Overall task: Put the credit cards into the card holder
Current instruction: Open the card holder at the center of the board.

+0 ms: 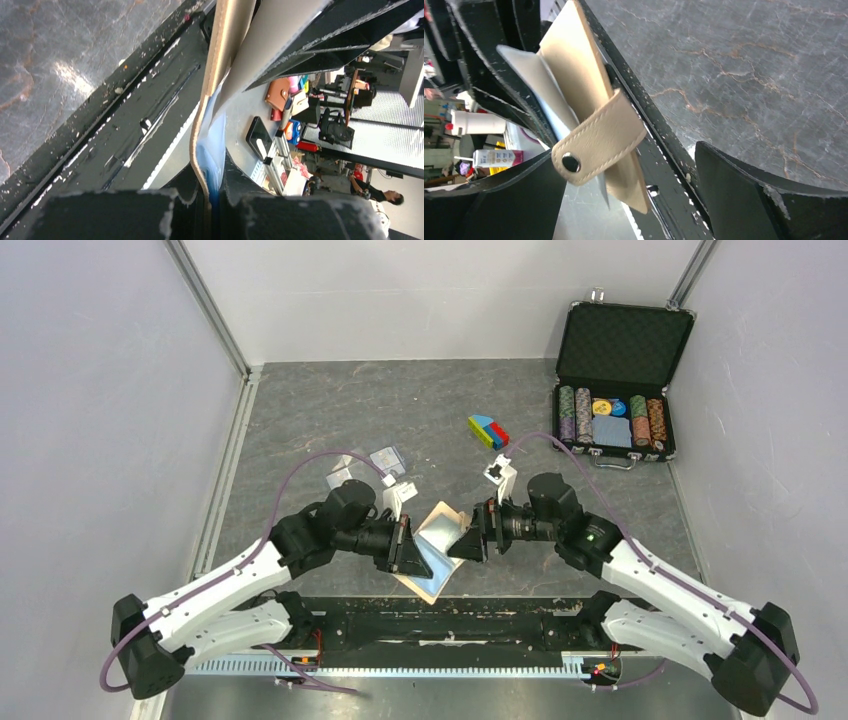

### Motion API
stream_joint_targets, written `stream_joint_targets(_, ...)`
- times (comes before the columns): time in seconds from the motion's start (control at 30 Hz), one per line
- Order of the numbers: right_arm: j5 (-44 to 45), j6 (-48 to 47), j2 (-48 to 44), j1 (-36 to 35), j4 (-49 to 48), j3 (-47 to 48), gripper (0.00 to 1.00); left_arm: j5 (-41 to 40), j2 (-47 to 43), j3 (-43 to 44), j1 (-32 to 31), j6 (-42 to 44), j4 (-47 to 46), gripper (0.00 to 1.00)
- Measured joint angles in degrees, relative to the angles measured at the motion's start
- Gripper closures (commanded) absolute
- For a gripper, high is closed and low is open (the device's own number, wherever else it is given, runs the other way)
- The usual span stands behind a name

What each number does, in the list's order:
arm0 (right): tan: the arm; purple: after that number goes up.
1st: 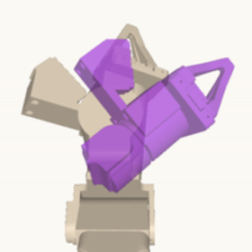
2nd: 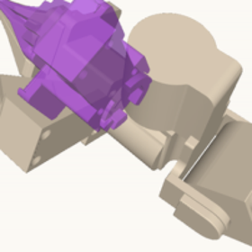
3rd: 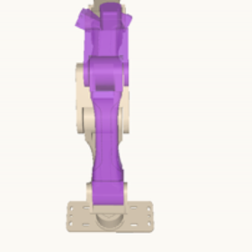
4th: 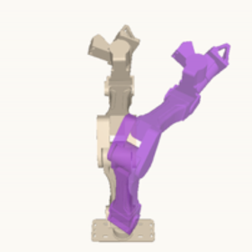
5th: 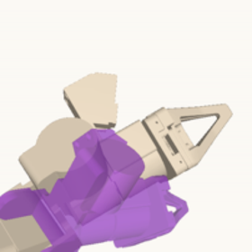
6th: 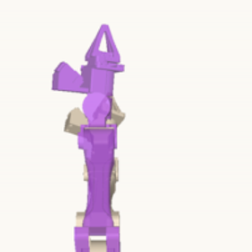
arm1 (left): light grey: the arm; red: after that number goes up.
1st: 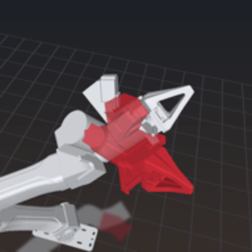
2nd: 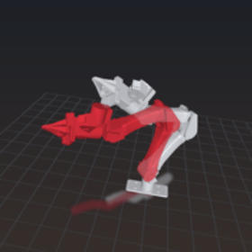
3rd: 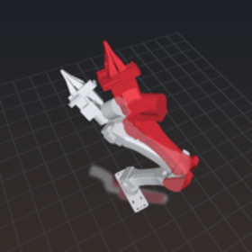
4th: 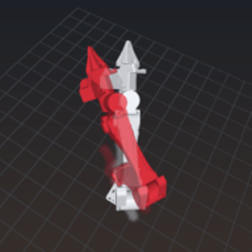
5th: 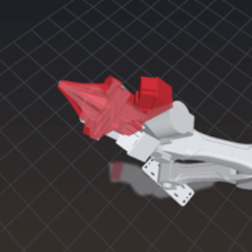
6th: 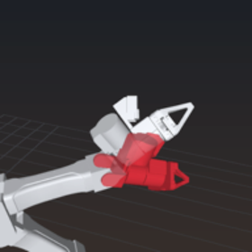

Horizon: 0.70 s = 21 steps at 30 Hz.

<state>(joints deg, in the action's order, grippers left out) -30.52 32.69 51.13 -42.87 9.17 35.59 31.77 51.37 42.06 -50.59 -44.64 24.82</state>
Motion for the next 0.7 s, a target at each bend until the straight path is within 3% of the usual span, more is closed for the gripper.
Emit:
stream_joint_targets(0.13, -0.09, -3.30, 3.19, 0.00, 2.69, 1.90, 0.04, 2.05, 1.79, 1.31, 0.00, 1.31, 3.96, 0.98)
stream_joint_targets(0.2, -0.39, -4.55, 4.13, 0.00, 3.32, 2.54, 0.09, 3.41, 2.64, 1.81, 0.00, 2.19, 5.51, 0.98)
stream_joint_targets(0.4, -5.20, -5.79, 6.03, 0.02, 0.94, 2.75, 0.51, 6.82, 3.41, 2.03, 0.00, 4.02, 7.85, 0.98)
stream_joint_targets(0.5, -8.66, -4.79, 6.36, 0.02, -3.15, 1.66, 0.84, 7.45, 3.34, 2.03, -0.02, 4.09, 8.35, 0.97)
stream_joint_targets(0.53, -9.53, -4.59, 6.36, 0.02, -4.13, 1.29, 0.97, 7.45, 3.30, 2.03, 0.00, 4.09, 8.72, 0.94)
stream_joint_targets(0.57, -10.54, -4.11, 6.36, 0.04, -5.09, 1.01, 1.00, 7.32, 3.30, 2.03, 0.00, 4.11, 9.01, 0.89)
stream_joint_targets(0.6, -11.23, -4.02, 6.36, 0.09, -5.84, 0.87, 1.00, 7.30, 3.34, 2.03, 0.00, 4.11, 9.11, 0.82)
stream_joint_targets(0.7, -12.59, -3.63, 6.36, 0.09, -7.41, 0.46, 1.00, 7.28, 3.34, 2.03, 0.00, 4.48, 9.35, 0.47)
